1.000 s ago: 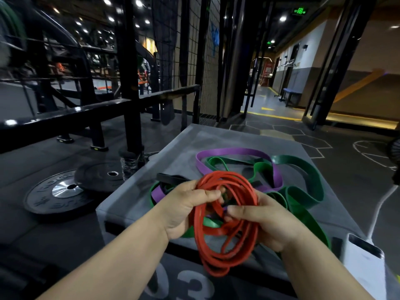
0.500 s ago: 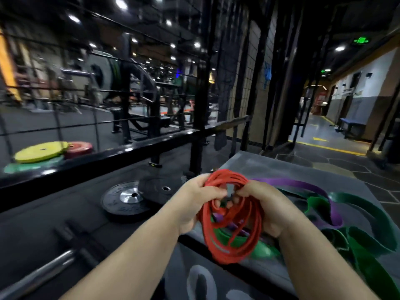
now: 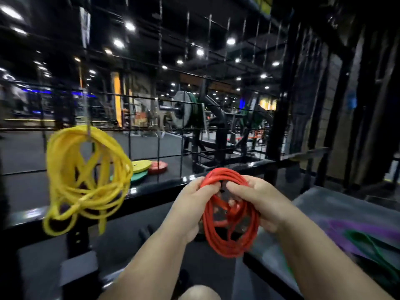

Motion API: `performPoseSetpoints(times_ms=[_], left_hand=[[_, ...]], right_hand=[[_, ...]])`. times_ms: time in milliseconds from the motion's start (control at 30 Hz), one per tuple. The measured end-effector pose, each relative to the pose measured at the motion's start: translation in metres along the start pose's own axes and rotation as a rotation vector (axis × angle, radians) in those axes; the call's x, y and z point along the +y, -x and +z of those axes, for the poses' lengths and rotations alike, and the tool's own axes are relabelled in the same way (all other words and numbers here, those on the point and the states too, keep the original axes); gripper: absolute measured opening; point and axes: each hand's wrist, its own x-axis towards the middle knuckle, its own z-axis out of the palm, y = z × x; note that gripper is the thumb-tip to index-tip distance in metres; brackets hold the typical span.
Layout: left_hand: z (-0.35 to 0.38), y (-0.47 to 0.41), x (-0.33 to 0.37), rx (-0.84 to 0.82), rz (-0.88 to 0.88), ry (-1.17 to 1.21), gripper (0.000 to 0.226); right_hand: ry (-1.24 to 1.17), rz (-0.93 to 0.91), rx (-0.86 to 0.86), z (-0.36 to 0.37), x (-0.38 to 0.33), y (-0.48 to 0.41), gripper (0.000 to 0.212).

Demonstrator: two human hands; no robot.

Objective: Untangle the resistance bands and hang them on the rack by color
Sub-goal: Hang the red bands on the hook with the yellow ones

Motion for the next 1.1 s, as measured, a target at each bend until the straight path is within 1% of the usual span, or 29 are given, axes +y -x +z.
performPoseSetpoints(times_ms=[33,100,133,167,200,333,433,500,533,600,667,700,800,867,1000,1100], left_hand=[[-0.007,0.002,0.005,0.031,0.016,-0.014,0.014],[-0.017,0.003,0.011,0.094,0.050,-0.039,0.014],[-0.022,0.005,0.016,0.125,0.070,-0.048,0.021],[-0.026,0.006,0.019,0.149,0.085,-0.061,0.028],[-0.031,0.007,0.023,0.168,0.099,-0.070,0.030],[-0.043,0.009,0.036,0.225,0.152,-0.055,0.016],[-0.043,0.017,0.052,0.240,0.238,-0.081,0.009],[-0.042,0.025,0.063,0.259,0.288,-0.086,0.004],[-0.043,0.030,0.068,0.292,0.313,-0.091,0.003],[-0.045,0.039,0.078,0.347,0.377,-0.101,0.011],[-0.051,0.049,0.090,0.407,0.440,-0.138,0.017],[-0.057,0.053,0.097,0.440,0.460,-0.167,0.018],[-0.081,0.058,0.115,0.570,0.478,-0.297,0.026],[-0.098,0.059,0.124,0.653,0.460,-0.394,0.032],[-0.119,0.057,0.136,0.809,0.410,-0.547,0.024],[-0.127,0.054,0.140,0.840,0.370,-0.653,0.021]], right_hand=[[0.036,-0.008,-0.020,0.010,-0.004,-0.002,0.007],[0.083,-0.031,-0.045,0.022,-0.006,-0.012,0.035],[0.109,-0.048,-0.048,0.028,-0.007,-0.018,0.039],[0.141,-0.061,-0.040,0.037,-0.012,-0.020,0.037],[0.165,-0.083,-0.053,0.043,-0.015,-0.025,0.032],[0.195,-0.145,-0.075,0.064,-0.031,-0.039,0.026],[0.168,-0.145,-0.092,0.078,-0.044,-0.048,0.036],[0.136,-0.148,-0.153,0.088,-0.052,-0.052,0.035],[0.114,-0.153,-0.192,0.093,-0.056,-0.055,0.038],[0.101,-0.149,-0.269,0.104,-0.064,-0.058,0.044],[0.080,-0.147,-0.337,0.120,-0.070,-0.062,0.043],[0.076,-0.149,-0.342,0.130,-0.073,-0.064,0.042],[0.111,-0.177,-0.270,0.160,-0.079,-0.071,0.034],[0.107,-0.199,-0.241,0.180,-0.081,-0.075,0.031],[0.185,-0.227,-0.162,0.202,-0.082,-0.083,0.035],[0.248,-0.221,-0.122,0.209,-0.083,-0.086,0.034]])
